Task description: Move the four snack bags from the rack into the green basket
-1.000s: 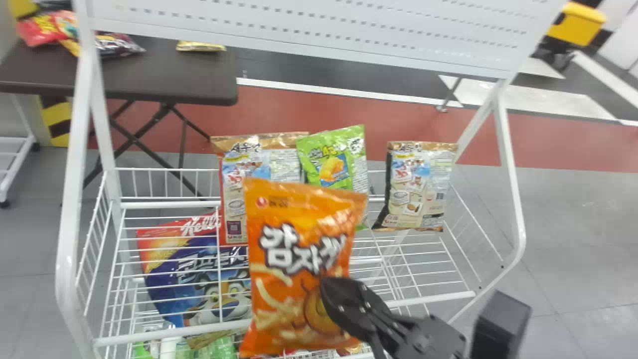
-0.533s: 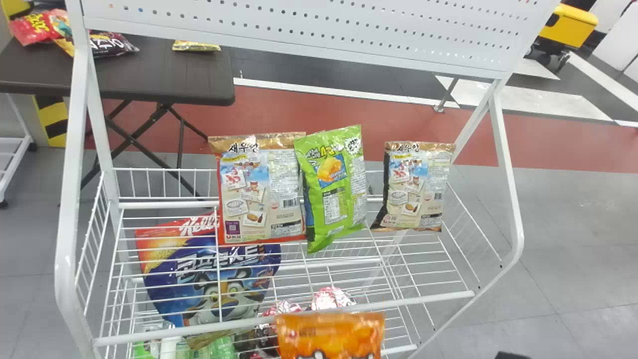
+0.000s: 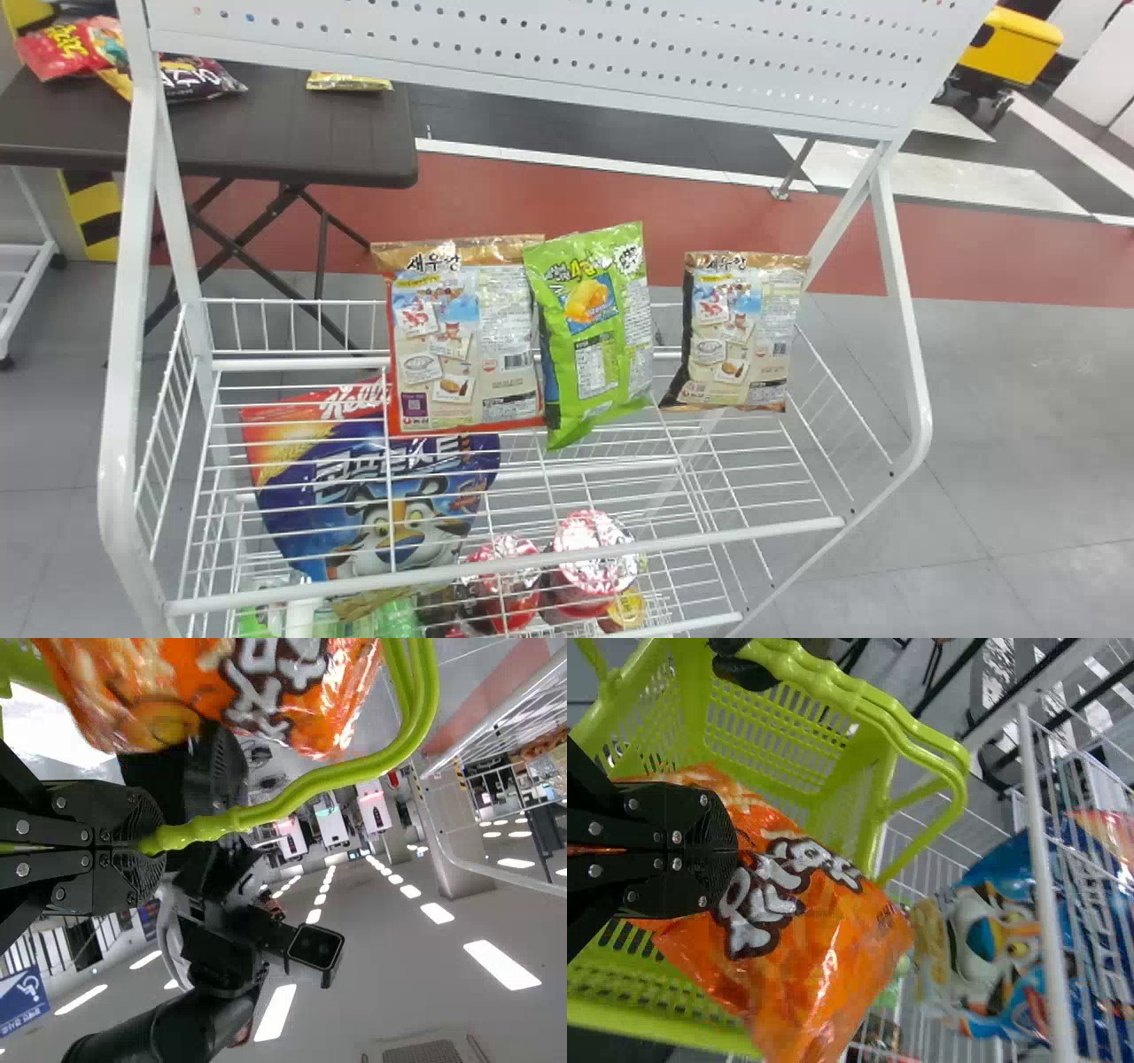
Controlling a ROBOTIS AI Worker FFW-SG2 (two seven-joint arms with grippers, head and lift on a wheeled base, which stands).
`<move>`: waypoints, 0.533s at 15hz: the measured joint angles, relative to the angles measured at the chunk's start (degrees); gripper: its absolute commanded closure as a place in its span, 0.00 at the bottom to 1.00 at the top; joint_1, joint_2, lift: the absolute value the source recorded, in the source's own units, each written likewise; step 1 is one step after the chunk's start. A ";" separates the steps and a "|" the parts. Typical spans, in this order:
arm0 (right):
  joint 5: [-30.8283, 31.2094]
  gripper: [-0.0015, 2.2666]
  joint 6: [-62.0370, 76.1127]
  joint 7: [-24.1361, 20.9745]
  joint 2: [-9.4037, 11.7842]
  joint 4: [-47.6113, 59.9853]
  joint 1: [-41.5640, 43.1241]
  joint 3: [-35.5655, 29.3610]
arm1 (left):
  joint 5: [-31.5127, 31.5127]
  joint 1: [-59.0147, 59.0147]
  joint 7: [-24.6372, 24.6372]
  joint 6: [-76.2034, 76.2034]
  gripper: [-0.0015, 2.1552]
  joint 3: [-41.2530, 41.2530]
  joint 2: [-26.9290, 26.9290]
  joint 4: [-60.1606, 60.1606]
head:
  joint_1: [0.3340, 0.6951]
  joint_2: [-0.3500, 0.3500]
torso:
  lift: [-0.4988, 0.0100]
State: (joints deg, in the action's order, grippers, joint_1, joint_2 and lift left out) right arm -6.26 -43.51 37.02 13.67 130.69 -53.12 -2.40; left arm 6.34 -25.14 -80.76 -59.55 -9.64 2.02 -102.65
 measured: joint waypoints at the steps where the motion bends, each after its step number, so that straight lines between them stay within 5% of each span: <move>1: 0.58 0.95 0.06 -0.15 0.06 -1.80 1.26 2.17 | -0.06 -0.16 0.14 0.00 0.70 -0.09 0.02 -0.21 | 1.00 0.00 | 0.98; 8: 1.04 0.95 -0.41 0.09 3.58 -1.04 0.78 8.34 | -0.10 -0.29 0.36 0.33 0.70 -0.14 -0.12 -0.48 | 1.00 0.00 | 0.98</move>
State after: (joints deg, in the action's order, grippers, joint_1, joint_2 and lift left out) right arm -5.22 -43.92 37.12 17.25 129.65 -52.34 5.94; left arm 6.24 -25.43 -80.40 -59.22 -9.77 1.91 -103.13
